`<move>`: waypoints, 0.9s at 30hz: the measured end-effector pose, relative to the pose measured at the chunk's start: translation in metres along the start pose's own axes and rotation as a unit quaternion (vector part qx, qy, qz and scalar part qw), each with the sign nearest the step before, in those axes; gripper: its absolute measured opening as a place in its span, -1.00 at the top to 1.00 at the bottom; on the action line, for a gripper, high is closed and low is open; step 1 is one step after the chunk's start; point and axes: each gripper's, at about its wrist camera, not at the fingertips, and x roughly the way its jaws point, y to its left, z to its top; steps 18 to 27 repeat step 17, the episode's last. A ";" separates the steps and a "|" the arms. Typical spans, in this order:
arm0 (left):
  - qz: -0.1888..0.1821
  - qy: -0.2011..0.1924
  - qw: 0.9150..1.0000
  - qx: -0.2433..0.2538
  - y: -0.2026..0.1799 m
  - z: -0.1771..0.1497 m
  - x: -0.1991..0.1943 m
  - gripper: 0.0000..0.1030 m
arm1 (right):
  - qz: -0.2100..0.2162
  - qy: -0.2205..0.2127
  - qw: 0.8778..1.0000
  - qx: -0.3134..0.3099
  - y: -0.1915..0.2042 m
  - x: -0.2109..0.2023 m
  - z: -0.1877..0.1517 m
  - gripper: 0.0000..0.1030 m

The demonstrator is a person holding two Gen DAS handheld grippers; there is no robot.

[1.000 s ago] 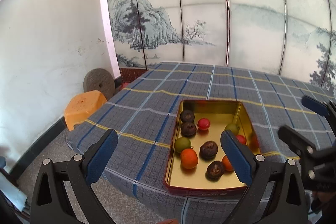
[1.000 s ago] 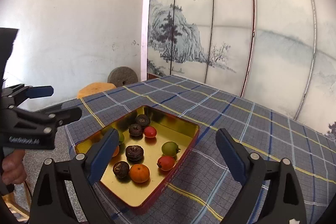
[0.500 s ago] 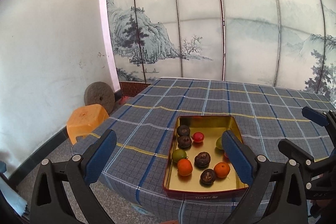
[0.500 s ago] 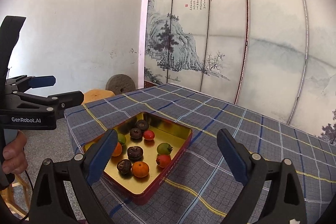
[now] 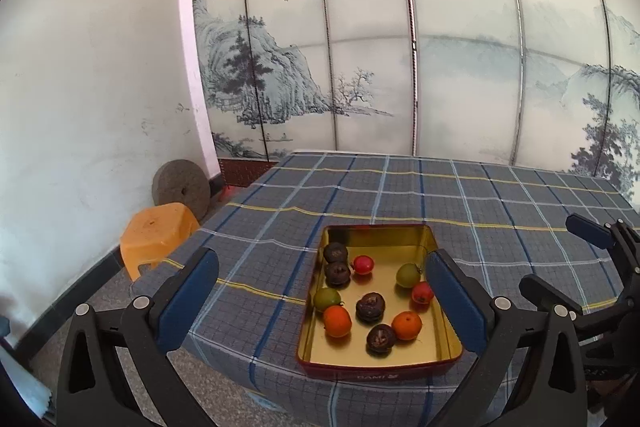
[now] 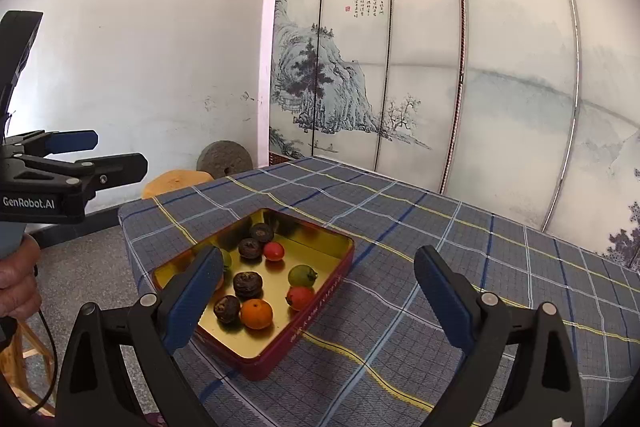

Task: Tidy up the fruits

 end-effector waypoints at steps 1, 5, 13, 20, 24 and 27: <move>-0.006 0.006 1.000 -0.001 -0.001 0.001 0.003 -1.00 | -0.002 0.003 1.000 0.002 -0.004 0.001 -0.002 -0.86; -0.019 0.027 0.999 -0.006 -0.004 0.007 0.014 -1.00 | -0.027 0.028 0.999 0.001 -0.034 0.012 -0.017 -0.89; -0.008 0.046 0.999 -0.004 -0.010 0.014 0.028 -1.00 | -0.149 0.174 0.974 -0.007 -0.152 0.072 -0.072 -0.93; 0.007 0.062 0.998 0.007 -0.015 0.013 0.038 -1.00 | -0.191 0.240 0.951 0.044 -0.228 0.090 -0.102 -0.93; 0.007 0.062 0.998 0.007 -0.015 0.013 0.038 -1.00 | -0.191 0.240 0.951 0.044 -0.228 0.090 -0.102 -0.93; 0.007 0.062 0.998 0.007 -0.015 0.013 0.038 -1.00 | -0.191 0.240 0.951 0.044 -0.228 0.090 -0.102 -0.93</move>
